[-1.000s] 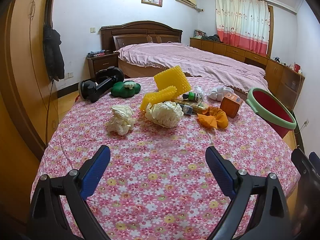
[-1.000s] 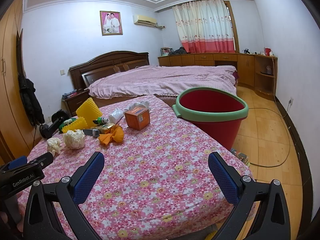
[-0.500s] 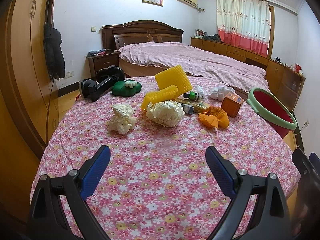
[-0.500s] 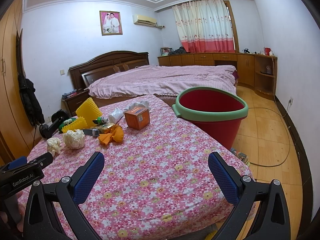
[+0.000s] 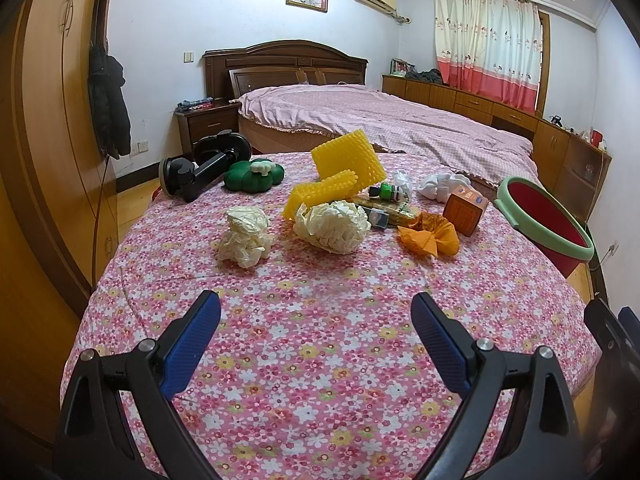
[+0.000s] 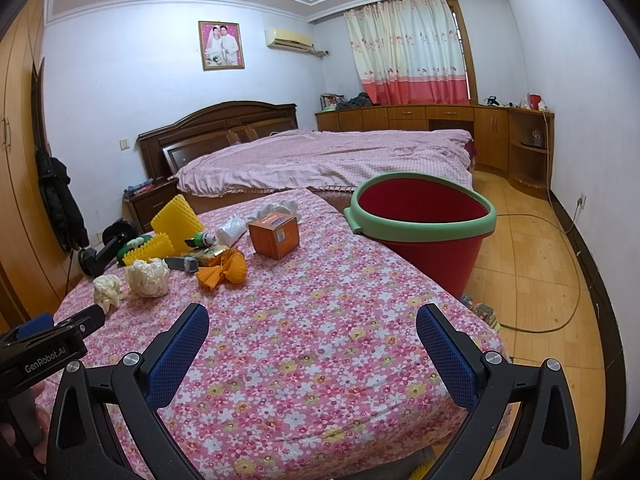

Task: Collect trash

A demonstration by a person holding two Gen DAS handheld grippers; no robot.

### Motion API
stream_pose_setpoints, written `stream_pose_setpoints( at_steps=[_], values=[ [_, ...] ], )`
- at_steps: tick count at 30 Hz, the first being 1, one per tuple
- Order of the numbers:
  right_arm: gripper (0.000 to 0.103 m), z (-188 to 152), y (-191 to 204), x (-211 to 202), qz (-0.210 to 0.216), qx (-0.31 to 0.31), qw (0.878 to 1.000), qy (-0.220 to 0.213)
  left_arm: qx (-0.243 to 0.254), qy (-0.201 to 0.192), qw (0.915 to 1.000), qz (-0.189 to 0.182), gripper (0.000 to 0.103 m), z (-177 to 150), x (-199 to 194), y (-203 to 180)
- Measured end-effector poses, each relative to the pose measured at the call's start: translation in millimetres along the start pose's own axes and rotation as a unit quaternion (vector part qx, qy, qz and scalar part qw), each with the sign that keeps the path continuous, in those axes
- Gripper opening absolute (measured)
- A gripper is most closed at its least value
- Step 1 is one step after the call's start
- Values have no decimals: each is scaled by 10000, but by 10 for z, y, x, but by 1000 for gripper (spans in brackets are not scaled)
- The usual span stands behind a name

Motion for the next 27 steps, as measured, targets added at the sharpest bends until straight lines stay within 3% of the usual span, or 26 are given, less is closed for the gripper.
stream_pose_setpoints(
  at_steps=[27],
  values=[
    [103, -10, -14, 7, -3, 7, 10000, 6, -1, 10, 10000, 1, 96, -2, 1, 19]
  ],
)
Point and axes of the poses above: each gripper's, at about its wrist camera, not at the fingertips, and x roughly the way its jaws point, y to its left, z to its top, the point moved 4 cm from there along x, roughly the way its jaws point, and after that the axes turned 1 degree about -z, right-handed, at the moved point
